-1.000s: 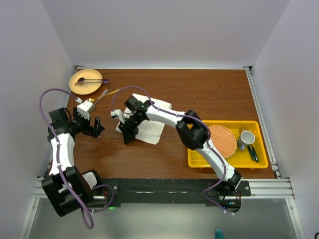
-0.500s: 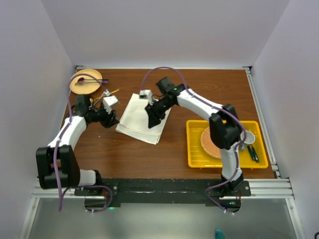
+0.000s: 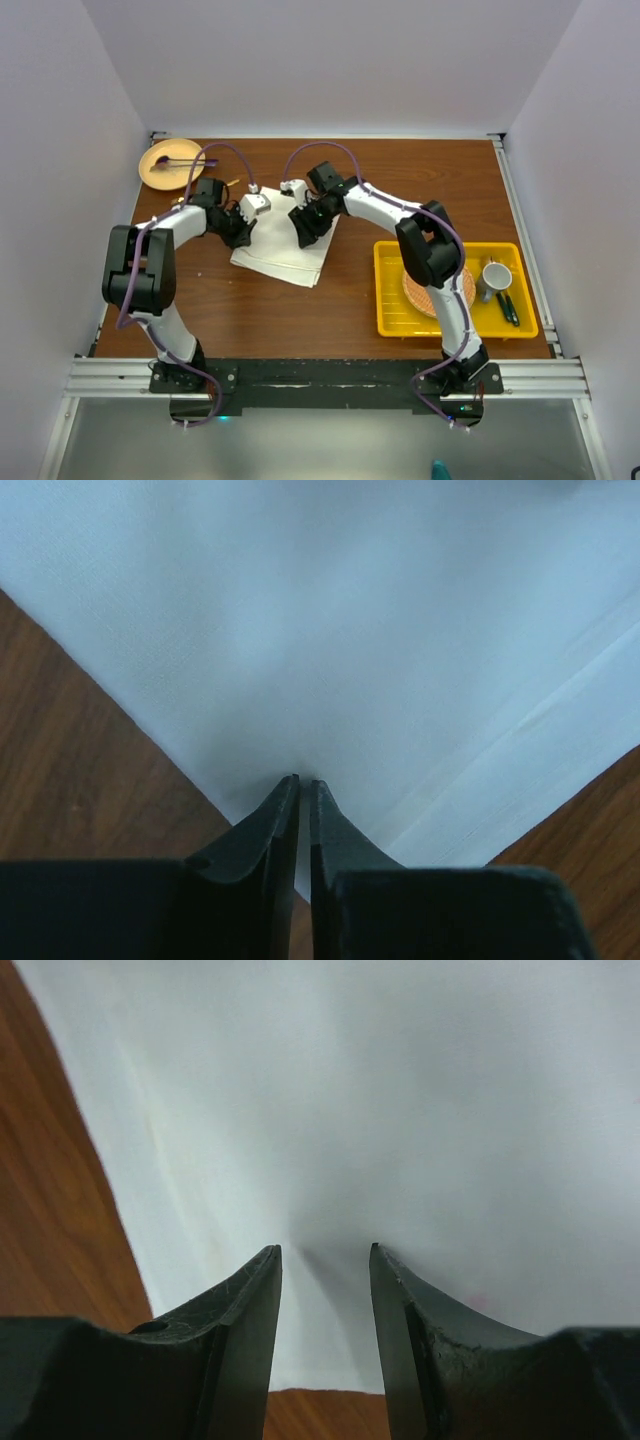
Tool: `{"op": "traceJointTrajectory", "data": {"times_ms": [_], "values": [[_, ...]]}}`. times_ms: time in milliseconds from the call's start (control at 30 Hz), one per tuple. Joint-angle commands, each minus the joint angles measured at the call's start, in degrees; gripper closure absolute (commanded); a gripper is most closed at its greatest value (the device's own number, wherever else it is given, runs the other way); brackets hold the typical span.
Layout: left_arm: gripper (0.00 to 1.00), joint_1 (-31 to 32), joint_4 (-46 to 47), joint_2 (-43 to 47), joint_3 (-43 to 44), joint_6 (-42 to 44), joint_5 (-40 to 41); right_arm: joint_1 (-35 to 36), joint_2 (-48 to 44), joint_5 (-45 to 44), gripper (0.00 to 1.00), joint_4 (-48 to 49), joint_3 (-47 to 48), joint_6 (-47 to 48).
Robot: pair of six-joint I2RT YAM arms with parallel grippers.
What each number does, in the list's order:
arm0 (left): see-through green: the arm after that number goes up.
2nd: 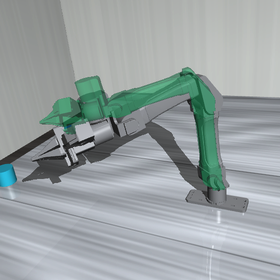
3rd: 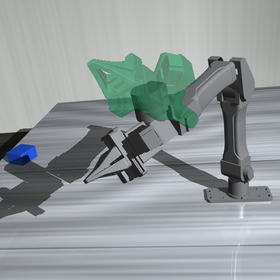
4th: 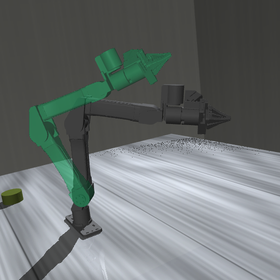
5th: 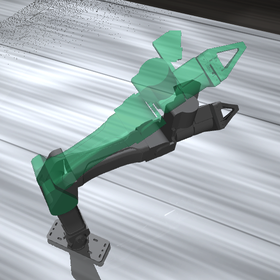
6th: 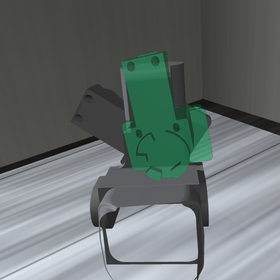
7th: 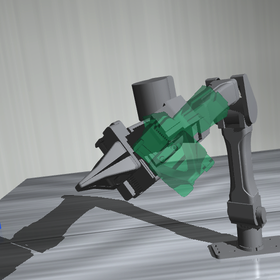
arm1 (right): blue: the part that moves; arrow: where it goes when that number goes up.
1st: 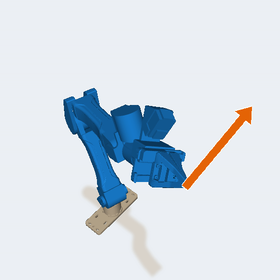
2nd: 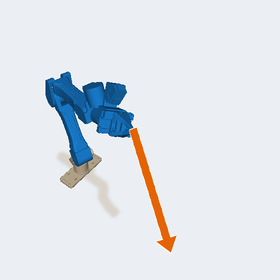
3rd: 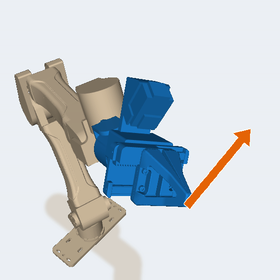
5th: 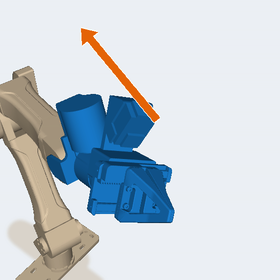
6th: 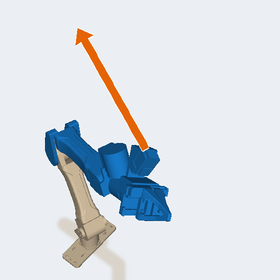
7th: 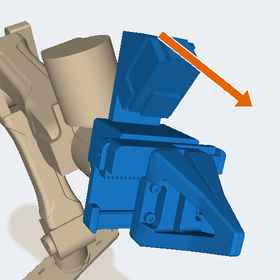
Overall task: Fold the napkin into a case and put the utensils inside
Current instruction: Smooth out the square-folded napkin at the center of the board.
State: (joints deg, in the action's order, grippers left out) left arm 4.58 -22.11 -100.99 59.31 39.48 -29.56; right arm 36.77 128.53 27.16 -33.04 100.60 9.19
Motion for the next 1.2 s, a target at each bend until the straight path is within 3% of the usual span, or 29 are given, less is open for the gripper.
{"op": "traceJointTrajectory", "data": {"times_ms": [0, 233, 400, 533, 700, 933, 1167], "values": [[0.89, 0.17, -3.99, 3.25, -4.80, 4.02, 4.51, -0.30, 3.47, -1.85, 0.55, -1.06, 6.09, 4.68], [0.89, 0.17, -6.54, 12.47, -11.14, 0.69, 1.88, -0.30, 1.39, 5.62, 0.55, -6.59, 7.96, 16.19], [0.68, -0.36, -6.02, 18.45, -12.63, 0.32, -2.15, -1.00, -5.38, 8.61, 0.49, -8.09, 2.42, 18.94], [0.61, -0.36, -5.40, 24.51, -13.95, 5.24, -8.30, -2.14, -9.61, 6.60, 0.47, -9.67, -1.00, 9.91], [0.55, 1.22, -4.53, 25.23, -14.66, 9.99, -10.78, -4.16, -13.65, 4.75, 0.44, -8.54, -7.42, 0.23], [0.52, 10.61, 3.29, 21.72, -14.31, 9.64, -5.17, -9.09, -14.10, 7.12, 0.45, -8.71, -11.21, -7.51], [0.54, 20.28, 8.66, 17.50, -14.22, 10.08, 0.64, -10.49, -15.32, 8.09, 0.46, -8.80, -13.67, -8.75]]}}
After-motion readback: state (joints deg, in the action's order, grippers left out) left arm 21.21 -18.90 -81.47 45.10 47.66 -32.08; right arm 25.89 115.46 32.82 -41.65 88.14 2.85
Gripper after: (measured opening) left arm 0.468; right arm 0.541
